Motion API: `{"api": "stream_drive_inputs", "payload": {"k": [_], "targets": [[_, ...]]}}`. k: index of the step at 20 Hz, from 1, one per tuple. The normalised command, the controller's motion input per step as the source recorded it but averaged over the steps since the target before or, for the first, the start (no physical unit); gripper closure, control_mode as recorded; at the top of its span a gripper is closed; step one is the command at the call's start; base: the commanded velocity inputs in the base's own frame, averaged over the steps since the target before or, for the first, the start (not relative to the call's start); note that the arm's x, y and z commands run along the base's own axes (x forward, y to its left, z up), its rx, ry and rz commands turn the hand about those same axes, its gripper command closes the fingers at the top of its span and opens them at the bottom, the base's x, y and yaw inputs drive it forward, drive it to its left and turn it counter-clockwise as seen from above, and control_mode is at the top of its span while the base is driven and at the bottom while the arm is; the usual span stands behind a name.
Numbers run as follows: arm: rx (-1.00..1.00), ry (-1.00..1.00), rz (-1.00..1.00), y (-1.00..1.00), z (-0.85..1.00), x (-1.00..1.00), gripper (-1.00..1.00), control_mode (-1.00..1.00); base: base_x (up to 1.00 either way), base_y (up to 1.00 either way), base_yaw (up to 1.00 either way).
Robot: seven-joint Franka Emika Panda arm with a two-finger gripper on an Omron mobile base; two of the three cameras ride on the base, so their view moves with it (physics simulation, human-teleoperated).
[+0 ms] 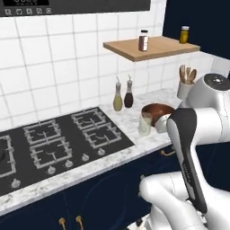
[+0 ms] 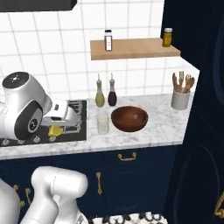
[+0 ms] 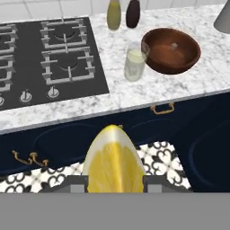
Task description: Grab a lemon wedge from the fridge and one ice cube from the ice bowl, and put them in the glass of lemonade.
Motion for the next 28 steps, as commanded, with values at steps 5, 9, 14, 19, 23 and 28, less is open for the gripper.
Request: {"api": "stream_drive_inputs", "payload": {"k": [5,9,14,19,23,28], "targets": [[0.00,0.00,0.00,0.00,0.00,0.00,1.00,1.00,0.08,-0.76,-0.11],[0.00,0.00,0.00,0.00,0.00,0.00,1.00,1.00,0.49,-0.04,-0.19],[0.00,0.00,0.00,0.00,0.00,0.00,1.00,1.00,0.66,0.09,-0.01],[0.00,0.00,0.00,0.00,0.00,0.00,1.00,1.00,0.53,0.00,0.07],[0.00,0.00,0.00,0.00,0.00,0.00,1.00,1.00,0.25,0.00,0.03],[0.00,0.00,0.00,0.01,-0.10,0.30,1.00,-1.00,0.07,0.00,0.00]]}}
